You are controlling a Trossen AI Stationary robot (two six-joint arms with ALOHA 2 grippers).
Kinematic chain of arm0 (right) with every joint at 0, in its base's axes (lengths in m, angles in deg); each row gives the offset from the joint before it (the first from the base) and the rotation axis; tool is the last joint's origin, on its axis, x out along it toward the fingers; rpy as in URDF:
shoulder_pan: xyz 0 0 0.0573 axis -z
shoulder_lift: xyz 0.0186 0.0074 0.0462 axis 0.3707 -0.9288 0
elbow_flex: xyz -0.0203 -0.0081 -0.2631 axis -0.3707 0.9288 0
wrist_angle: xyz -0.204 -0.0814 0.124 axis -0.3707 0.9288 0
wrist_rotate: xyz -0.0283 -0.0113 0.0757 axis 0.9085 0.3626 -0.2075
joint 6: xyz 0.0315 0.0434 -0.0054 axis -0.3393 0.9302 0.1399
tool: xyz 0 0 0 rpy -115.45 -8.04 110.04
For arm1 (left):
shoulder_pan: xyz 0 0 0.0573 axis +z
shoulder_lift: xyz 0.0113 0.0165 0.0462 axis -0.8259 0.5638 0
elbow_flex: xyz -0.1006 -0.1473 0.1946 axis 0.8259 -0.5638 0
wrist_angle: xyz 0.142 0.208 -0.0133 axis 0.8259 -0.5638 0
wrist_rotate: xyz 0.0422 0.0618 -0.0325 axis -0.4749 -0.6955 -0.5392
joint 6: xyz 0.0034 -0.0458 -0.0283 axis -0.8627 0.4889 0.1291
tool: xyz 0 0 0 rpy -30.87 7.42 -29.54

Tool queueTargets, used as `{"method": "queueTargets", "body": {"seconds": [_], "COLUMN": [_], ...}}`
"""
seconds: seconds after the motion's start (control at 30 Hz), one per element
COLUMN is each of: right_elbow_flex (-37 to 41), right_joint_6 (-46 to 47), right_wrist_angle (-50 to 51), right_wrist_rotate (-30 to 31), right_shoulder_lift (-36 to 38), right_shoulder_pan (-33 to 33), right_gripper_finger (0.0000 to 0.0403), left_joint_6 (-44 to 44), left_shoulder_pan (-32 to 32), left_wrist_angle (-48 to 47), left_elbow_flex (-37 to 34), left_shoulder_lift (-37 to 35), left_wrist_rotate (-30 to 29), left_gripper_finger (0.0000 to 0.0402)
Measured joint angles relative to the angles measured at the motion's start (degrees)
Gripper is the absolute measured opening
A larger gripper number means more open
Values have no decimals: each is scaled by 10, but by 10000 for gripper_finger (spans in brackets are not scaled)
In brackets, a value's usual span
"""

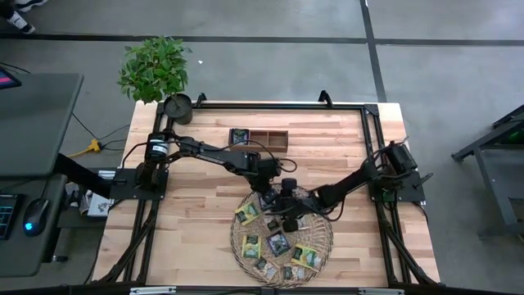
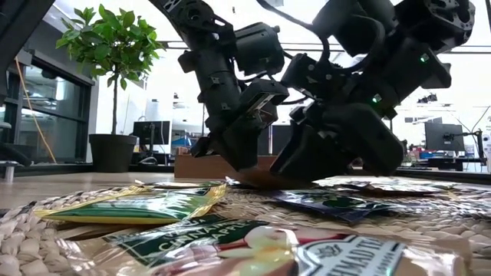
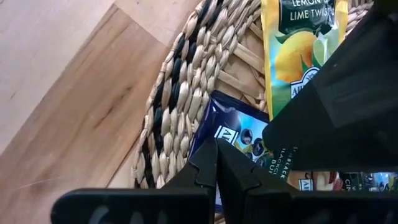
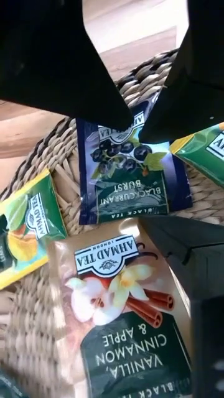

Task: Pick & Place Tea
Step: Put the purple tea bag in the left section of the wooden organizer

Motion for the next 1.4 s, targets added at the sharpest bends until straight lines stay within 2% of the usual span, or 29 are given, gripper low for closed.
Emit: {"method": "queueTargets", "body": {"seconds": [0.13, 0.63, 1.23, 1.4], "right_elbow_flex": [0, 0, 0, 0], "right_joint_6": [13, 40, 54, 57], "right_wrist_angle": [3, 29, 37, 37], "right_wrist_rotate": [16, -2, -57, -66], "right_shoulder_lift": [-2, -1, 1, 1], "right_shoulder_pan": [-1, 6, 17, 19], "right_gripper_finger": [197, 191, 101, 65], "left_joint_6": [0, -1, -2, -2], "left_shoulder_pan": [0, 0, 0, 1], "left_wrist_angle": [1, 1, 3, 2], "left_elbow_flex": [0, 0, 0, 0], "left_shoulder_lift": [0, 0, 0, 0], "left_wrist_rotate": [0, 2, 9, 10], "left_gripper_finger": [0, 0, 0, 0]}}
